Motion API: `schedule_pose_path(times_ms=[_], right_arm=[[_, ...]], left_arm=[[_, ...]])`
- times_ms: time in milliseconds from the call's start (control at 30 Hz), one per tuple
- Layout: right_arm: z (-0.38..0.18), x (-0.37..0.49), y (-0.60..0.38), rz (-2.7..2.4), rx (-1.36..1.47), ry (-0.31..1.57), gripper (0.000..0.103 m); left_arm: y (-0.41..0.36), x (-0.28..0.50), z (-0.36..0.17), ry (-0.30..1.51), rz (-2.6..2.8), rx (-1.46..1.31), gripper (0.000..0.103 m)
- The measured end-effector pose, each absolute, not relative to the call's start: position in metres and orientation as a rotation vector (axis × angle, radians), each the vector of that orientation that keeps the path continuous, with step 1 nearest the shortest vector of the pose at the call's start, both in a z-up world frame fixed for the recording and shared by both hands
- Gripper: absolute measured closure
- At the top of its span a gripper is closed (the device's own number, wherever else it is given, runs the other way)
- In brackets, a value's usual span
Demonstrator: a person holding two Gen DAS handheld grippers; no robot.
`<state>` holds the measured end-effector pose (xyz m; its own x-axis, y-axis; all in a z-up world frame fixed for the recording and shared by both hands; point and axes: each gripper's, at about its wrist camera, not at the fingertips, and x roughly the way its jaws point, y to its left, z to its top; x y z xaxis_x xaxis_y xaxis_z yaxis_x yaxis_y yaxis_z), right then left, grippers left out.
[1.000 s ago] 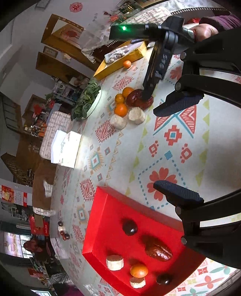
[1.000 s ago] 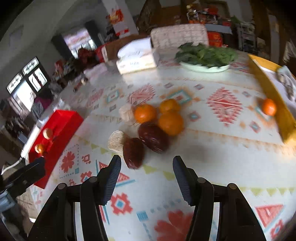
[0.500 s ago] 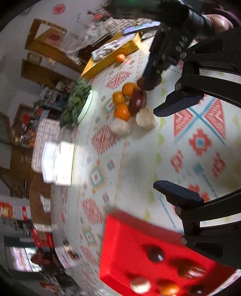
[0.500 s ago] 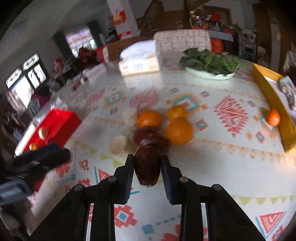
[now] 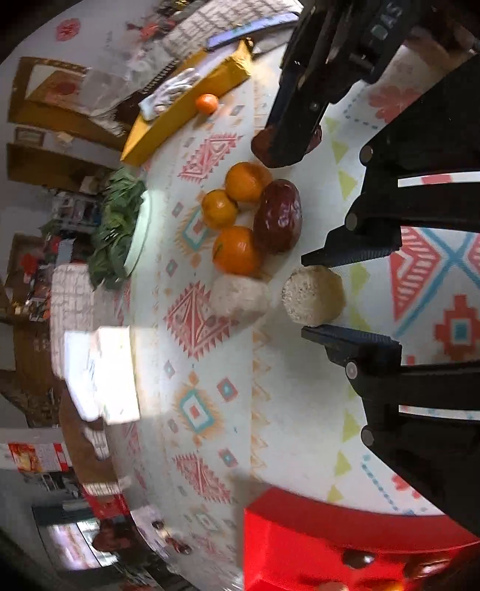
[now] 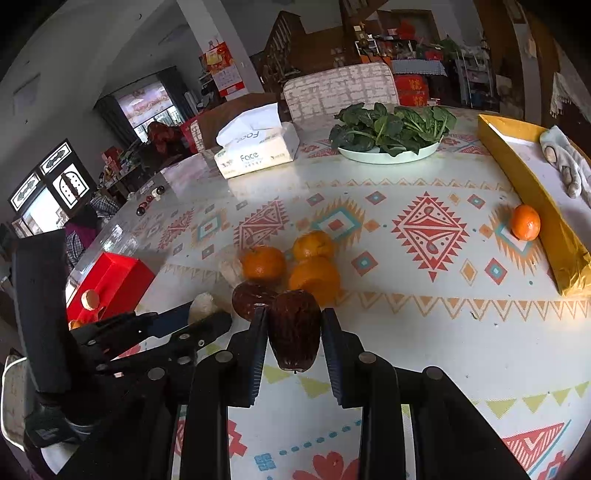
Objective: Organize fruits
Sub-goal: 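Grasp a beige root slice with the left tool while the right tool grasps a dark red date, then release the root slice into the red tray with the left tool while the right tool drops the date there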
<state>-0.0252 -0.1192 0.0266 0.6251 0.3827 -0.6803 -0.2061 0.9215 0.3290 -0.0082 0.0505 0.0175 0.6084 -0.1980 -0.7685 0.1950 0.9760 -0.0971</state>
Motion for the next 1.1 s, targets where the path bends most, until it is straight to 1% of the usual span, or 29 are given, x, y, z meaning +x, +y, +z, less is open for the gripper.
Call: schedule_pose_path(times_ms=[67, 200, 333, 500, 633, 833, 967, 1033, 1100], right_arm=[[0.028, -0.027, -0.117, 0.351, 0.224, 0.821, 0.071], [0.03, -0.033, -0.108, 0.376, 0.195, 0.797, 0.071], [0.033, -0.041, -0.092, 0.394, 0.151, 0.768, 0.071], [0.042, -0.051, -0.055, 0.427, 0.106, 0.76, 0.071], [0.055, -0.059, 0.002, 0.561, 0.092, 0.786, 0.071], [0.059, -0.055, 0.094, 0.724, 0.025, 0.85, 0.071], [0.051, -0.047, 0.146, 0.771, -0.038, 0.882, 0.071], [0.045, -0.04, 0.167, 0.779, -0.067, 0.895, 0.071], [0.038, -0.034, 0.186, 0.787, -0.09, 0.915, 0.071]], left_arm=[[0.064, -0.017, 0.026, 0.869, -0.219, -0.051, 0.073], [0.116, -0.049, 0.043, 0.826, -0.161, -0.171, 0.072], [0.189, -0.084, 0.052, 0.784, -0.015, -0.258, 0.072], [0.271, -0.11, 0.049, 0.764, 0.18, -0.327, 0.072], [0.301, -0.119, 0.038, 0.769, 0.22, -0.359, 0.072], [0.314, -0.117, 0.027, 0.768, 0.218, -0.381, 0.072], [0.322, -0.12, 0.025, 0.753, 0.194, -0.405, 0.068], [0.326, -0.123, 0.027, 0.741, 0.191, -0.413, 0.057], [0.332, -0.127, 0.031, 0.724, 0.195, -0.422, 0.054]])
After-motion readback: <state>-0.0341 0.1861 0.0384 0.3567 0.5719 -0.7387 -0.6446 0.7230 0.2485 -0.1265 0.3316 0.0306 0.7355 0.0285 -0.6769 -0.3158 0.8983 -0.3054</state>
